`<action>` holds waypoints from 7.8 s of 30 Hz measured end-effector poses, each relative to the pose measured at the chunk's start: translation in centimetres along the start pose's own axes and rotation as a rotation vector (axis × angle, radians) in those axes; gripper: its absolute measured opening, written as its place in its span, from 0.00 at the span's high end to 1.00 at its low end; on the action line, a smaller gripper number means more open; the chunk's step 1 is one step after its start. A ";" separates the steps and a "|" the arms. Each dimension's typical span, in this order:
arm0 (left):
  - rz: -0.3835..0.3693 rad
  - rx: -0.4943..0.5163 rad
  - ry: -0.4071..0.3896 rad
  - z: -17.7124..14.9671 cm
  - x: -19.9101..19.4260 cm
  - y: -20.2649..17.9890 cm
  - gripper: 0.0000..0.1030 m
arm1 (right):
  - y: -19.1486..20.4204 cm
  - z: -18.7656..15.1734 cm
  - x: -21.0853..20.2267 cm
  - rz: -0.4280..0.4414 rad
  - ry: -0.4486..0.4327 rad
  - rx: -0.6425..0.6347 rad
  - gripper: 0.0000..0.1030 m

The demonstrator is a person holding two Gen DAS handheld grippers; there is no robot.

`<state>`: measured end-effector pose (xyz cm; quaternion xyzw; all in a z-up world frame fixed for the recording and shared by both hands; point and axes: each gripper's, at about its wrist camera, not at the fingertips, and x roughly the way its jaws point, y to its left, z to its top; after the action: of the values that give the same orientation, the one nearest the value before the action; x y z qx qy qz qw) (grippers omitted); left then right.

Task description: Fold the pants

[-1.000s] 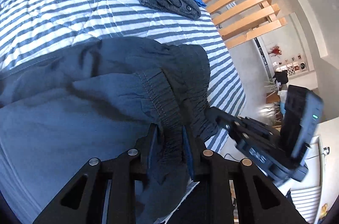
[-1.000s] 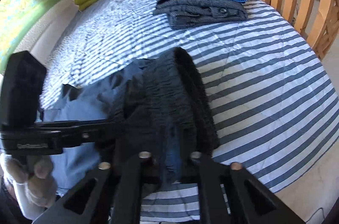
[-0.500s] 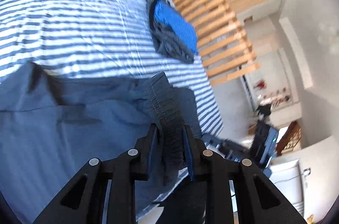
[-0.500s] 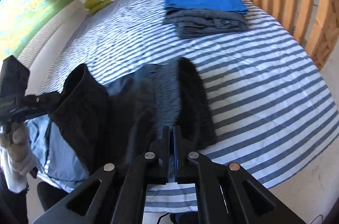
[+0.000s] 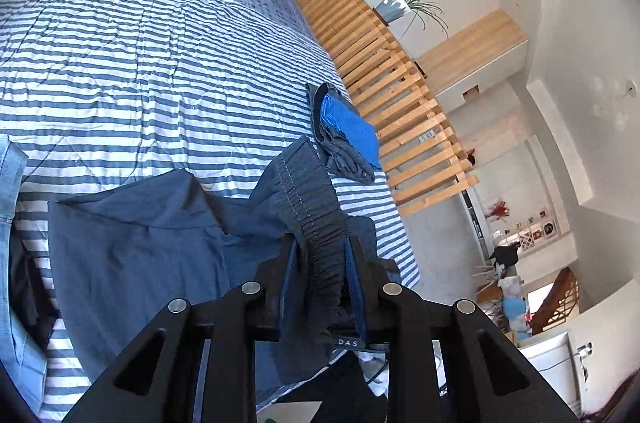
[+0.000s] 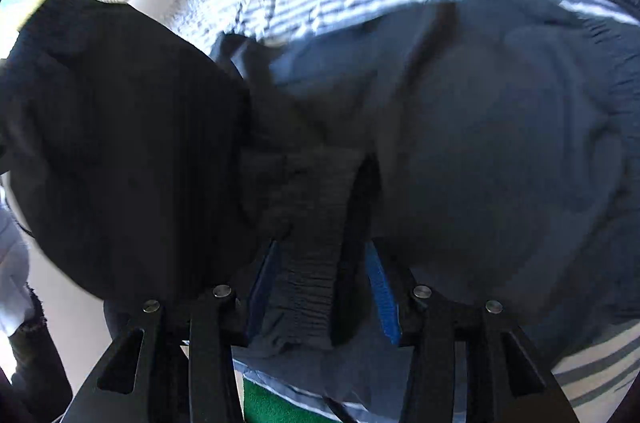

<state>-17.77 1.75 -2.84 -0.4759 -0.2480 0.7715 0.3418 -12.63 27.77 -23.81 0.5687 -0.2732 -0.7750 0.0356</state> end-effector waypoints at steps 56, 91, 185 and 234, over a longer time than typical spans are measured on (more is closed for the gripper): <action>0.041 0.231 0.371 -4.9 18.7 -8.7 0.42 | -12.5 -3.2 -16.3 -0.193 -0.410 0.255 0.71; 0.397 -0.122 0.180 -16.3 -1.9 14.5 0.98 | -6.3 0.2 -10.2 -0.597 -0.260 0.088 0.84; 0.016 0.388 0.205 -12.1 16.3 -11.6 0.94 | 3.5 5.8 -9.9 -0.098 -0.148 -0.002 0.98; 0.185 0.347 0.430 -15.7 24.8 -4.9 0.65 | -13.8 11.8 -8.8 -0.223 -0.255 0.162 0.95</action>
<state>-9.91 24.69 -20.07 -0.5836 0.0105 0.7117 0.3908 -16.71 47.19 -20.20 0.4938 -0.2723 -0.8153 -0.1313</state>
